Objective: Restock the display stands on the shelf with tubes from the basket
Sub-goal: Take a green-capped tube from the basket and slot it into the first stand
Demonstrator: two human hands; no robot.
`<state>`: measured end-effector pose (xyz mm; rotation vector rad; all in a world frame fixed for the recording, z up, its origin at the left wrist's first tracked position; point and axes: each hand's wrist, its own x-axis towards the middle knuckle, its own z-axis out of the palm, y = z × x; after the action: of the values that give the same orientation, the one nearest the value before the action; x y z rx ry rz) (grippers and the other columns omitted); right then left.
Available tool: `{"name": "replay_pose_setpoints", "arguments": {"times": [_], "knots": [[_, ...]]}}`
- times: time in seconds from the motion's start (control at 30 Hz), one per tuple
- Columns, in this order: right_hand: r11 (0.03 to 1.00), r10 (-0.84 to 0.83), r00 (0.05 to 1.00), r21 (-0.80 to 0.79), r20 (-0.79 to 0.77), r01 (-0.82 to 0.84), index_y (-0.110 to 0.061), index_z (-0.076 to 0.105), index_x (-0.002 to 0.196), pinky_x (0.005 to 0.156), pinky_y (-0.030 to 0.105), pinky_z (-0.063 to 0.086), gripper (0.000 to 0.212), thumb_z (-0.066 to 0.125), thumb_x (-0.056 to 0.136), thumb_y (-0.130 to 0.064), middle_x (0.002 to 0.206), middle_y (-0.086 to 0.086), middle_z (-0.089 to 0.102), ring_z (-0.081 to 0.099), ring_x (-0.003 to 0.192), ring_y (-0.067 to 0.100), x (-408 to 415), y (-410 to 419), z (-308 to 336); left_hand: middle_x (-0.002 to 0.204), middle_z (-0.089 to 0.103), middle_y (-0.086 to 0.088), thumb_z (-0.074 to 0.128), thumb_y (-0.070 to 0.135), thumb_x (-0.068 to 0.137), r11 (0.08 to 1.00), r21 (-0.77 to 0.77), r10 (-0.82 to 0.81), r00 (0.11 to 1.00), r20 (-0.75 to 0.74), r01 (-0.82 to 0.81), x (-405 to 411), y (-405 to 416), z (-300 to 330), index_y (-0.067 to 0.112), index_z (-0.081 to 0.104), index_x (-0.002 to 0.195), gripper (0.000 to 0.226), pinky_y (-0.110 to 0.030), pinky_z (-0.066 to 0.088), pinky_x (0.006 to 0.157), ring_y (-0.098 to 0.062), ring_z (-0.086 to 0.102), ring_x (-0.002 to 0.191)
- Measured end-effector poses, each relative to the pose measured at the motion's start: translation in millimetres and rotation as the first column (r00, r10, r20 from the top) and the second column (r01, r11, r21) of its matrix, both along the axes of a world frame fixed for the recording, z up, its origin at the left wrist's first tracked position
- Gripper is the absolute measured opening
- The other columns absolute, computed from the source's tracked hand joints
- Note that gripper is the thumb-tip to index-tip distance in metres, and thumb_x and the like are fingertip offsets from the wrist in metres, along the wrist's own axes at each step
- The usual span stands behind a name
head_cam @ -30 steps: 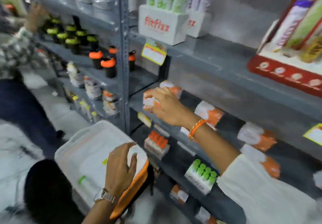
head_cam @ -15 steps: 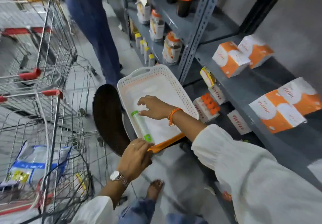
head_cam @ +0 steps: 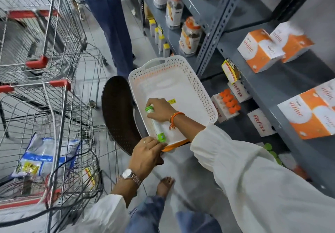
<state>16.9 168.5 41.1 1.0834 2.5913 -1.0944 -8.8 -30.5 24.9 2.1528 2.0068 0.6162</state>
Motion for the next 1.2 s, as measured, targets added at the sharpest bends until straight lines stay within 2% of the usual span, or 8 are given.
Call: {"name": "replay_pose_setpoints", "arguments": {"times": [0.17,0.33,0.53,0.63,0.7,0.8,0.93,1.2], "knots": [[0.985,-0.175,0.975,-0.018,-0.135,0.174,-0.012,0.066,0.102,0.079,0.035,0.054,0.029,0.075,0.075,-0.016,0.099,0.013,0.071,0.066,0.095,0.032,20,12,15,0.085,0.075,0.003,0.055,0.033,0.08,1.0,0.0,-0.014,1.0,0.016,0.014,0,4,5,0.015,0.08,0.095,0.034,-0.03,0.045,0.084,-0.026,0.071,0.078],[0.948,-0.3,0.919,0.031,-0.255,0.318,-0.015,0.067,0.099,0.078,0.04,0.058,0.026,0.074,0.074,-0.013,0.097,0.009,0.067,0.064,0.089,0.031,56,36,61,0.083,0.073,0.006,0.049,0.043,0.1,0.992,0.106,-0.07,0.997,0.032,0.067,-7,8,13,0.02,0.08,0.095,0.039,-0.028,0.043,0.077,-0.022,0.068,0.075],[0.844,-0.417,0.801,0.144,-0.43,0.516,-0.013,0.069,0.1,0.072,0.029,0.049,0.028,0.077,0.073,-0.009,0.097,0.007,0.071,0.063,0.085,0.024,118,62,145,0.088,0.075,0.006,0.07,0.036,0.088,0.969,0.241,-0.074,0.992,0.102,0.047,15,63,58,0.023,0.081,0.096,0.019,-0.03,0.044,0.082,-0.019,0.067,0.084],[0.772,-0.445,0.736,0.198,-0.51,0.604,-0.014,0.069,0.099,0.075,0.039,0.055,0.027,0.076,0.073,-0.008,0.096,0.005,0.072,0.065,0.088,0.026,159,65,195,0.092,0.076,0.005,0.075,0.032,0.088,0.934,0.35,-0.133,0.982,0.135,0.079,34,103,92,0.024,0.08,0.099,0.015,-0.032,0.046,0.082,-0.017,0.066,0.089],[0.707,-0.46,0.684,0.232,-0.566,0.668,-0.014,0.07,0.098,0.077,0.039,0.056,0.027,0.076,0.073,-0.008,0.091,-0.001,0.07,0.063,0.084,0.021,190,64,230,0.094,0.076,0.004,0.077,0.029,0.088,0.895,0.43,-0.198,0.968,0.154,0.115,50,131,121,0.024,0.078,0.1,0.013,-0.033,0.047,0.082,-0.019,0.066,0.09],[0.603,-0.464,0.593,0.256,-0.658,0.756,-0.015,0.072,0.1,0.069,0.025,0.047,0.03,0.077,0.072,-0.008,0.078,-0.017,0.063,0.055,0.067,0.002,240,55,288,0.092,0.074,0.003,0.076,0.03,0.088,0.803,0.567,-0.326,0.932,0.158,0.184,80,176,168,0.022,0.074,0.094,0.01,-0.029,0.045,0.08,-0.015,0.061,0.088],[0.457,-0.409,0.548,0.356,-0.73,0.815,-0.015,0.07,0.117,0.08,0.022,0.049,0.046,0.081,0.073,-0.008,0.101,-0.009,0.067,0.052,0.073,-0.006,303,29,373,0.099,0.069,-0.001,0.068,0.031,0.093,0.733,0.636,-0.431,0.888,0.16,0.241,132,232,231,0.018,0.067,0.098,0.014,-0.038,0.047,0.081,-0.025,0.061,0.091],[-0.002,-0.405,0.534,0.584,-0.743,0.811,-0.013,0.073,0.114,0.086,0.023,0.051,0.041,0.08,0.074,-0.02,0.104,-0.001,0.072,0.064,0.086,0.008,405,-27,516,0.123,0.065,-0.008,0.054,0.031,0.1,0.525,0.744,-0.664,0.745,0.055,0.413,253,277,331,0.01,0.063,0.121,0.031,-0.039,0.042,0.1,-0.03,0.059,0.112]]}}
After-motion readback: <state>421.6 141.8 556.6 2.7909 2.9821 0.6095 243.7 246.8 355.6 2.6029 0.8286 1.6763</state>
